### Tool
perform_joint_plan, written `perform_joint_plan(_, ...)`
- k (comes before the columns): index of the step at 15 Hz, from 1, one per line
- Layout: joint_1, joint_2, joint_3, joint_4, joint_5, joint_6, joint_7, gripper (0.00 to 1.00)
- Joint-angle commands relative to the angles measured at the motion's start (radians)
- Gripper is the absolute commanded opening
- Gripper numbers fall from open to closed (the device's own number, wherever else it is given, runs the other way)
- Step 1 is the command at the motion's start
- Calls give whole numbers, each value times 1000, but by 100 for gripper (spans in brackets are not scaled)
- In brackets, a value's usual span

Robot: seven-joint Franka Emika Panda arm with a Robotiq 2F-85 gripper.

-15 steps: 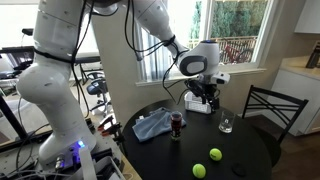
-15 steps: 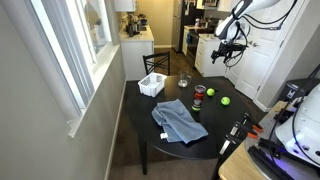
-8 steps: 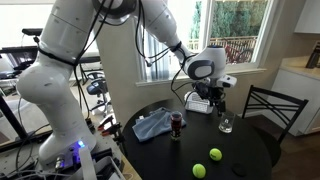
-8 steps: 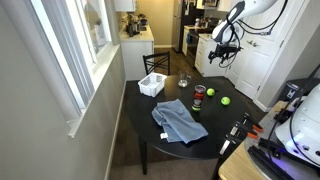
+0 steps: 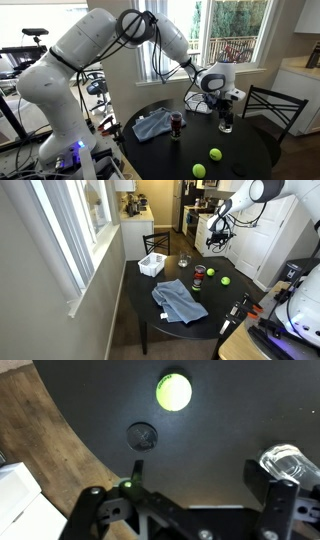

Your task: Put one tennis ball in the container.

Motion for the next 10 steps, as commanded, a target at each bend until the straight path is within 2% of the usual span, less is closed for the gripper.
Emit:
perform_joint_plan(1, -11, 109, -23, 168, -36, -85, 85, 100)
perform_joint_plan(10, -45, 262, -36, 413, -51, -226, 141, 100)
